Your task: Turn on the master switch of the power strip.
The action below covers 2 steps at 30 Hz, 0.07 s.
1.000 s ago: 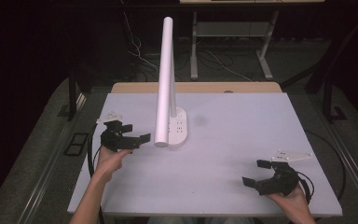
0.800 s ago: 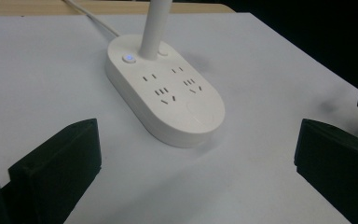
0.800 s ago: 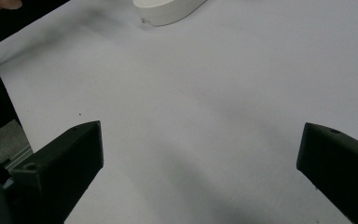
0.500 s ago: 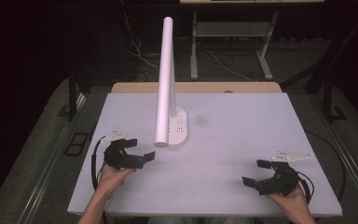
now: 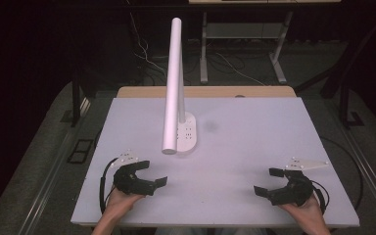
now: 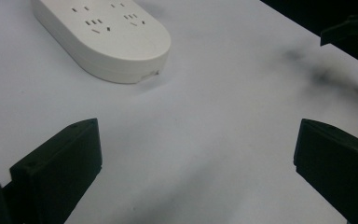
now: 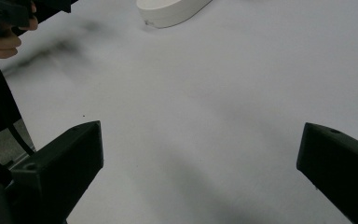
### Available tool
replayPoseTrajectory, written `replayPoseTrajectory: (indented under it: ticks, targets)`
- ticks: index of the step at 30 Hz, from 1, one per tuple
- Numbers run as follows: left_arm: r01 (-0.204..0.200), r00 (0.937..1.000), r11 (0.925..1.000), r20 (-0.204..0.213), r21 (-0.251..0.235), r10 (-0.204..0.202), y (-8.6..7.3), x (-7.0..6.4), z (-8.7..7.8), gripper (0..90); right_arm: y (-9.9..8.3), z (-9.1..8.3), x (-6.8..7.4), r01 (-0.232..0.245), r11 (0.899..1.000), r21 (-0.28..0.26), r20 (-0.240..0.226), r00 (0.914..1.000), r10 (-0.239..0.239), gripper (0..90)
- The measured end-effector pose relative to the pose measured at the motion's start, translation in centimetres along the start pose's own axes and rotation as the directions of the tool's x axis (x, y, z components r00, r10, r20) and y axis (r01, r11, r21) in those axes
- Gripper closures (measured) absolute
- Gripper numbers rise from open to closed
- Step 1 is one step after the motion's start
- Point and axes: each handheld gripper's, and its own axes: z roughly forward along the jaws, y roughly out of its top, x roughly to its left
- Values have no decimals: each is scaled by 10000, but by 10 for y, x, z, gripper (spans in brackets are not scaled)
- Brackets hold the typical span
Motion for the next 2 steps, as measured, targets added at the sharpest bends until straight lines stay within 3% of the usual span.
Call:
replayPoseTrajectory:
  ticks: [2]
  targets:
    - [-57, 10000, 10000, 22, 28, 57, -1, 0, 0, 0, 0, 0, 0, 77, 10000, -47, 23, 10000, -77, 0]
